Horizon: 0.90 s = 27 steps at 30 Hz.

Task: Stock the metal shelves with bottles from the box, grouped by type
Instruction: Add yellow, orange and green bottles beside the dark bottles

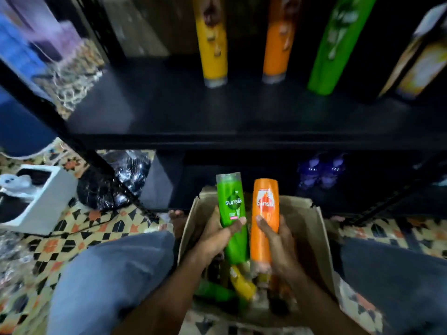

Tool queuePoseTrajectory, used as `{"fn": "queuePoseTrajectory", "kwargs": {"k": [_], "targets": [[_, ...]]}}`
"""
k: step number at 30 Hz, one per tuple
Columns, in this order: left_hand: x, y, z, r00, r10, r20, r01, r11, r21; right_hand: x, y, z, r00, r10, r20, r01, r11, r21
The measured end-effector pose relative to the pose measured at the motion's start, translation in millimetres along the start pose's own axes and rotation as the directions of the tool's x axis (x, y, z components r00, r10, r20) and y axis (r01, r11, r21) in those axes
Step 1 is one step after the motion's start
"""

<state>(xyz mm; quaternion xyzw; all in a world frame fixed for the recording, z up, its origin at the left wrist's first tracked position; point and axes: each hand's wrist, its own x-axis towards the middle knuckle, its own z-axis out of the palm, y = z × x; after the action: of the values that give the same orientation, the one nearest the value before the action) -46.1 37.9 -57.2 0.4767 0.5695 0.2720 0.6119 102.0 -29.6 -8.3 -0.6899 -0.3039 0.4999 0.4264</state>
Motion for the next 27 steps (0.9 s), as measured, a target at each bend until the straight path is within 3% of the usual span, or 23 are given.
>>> {"fn": "queuePoseTrajectory", "kwargs": {"k": [7, 13, 16, 21, 27], "targets": [[-39, 76, -16, 0.972, 0.214, -0.1, -0.212, 0.977, 0.028, -14, -69, -26, 0.96, -0.249, -0.124, 0.257, 0.965, 0.053], [-58, 133, -28, 0.912, 0.404, 0.069, -0.409, 0.907, 0.097, -10, -147, -51, 0.873, -0.449, -0.19, 0.474, 0.872, 0.121], [-69, 165, -26, 0.871, 0.49, 0.043, -0.492, 0.868, 0.072, -6, -172, -59, 0.821, -0.539, -0.188, 0.561, 0.822, 0.096], [-58, 225, -24, 0.797, 0.598, -0.087, -0.599, 0.8, 0.012, 9, -197, -64, 0.794, -0.581, -0.177, 0.593, 0.805, 0.02], [-15, 270, -33, 0.715, 0.671, -0.194, -0.675, 0.736, 0.059, 40, -223, -55, 0.781, -0.612, -0.127, 0.612, 0.79, -0.037]]}}
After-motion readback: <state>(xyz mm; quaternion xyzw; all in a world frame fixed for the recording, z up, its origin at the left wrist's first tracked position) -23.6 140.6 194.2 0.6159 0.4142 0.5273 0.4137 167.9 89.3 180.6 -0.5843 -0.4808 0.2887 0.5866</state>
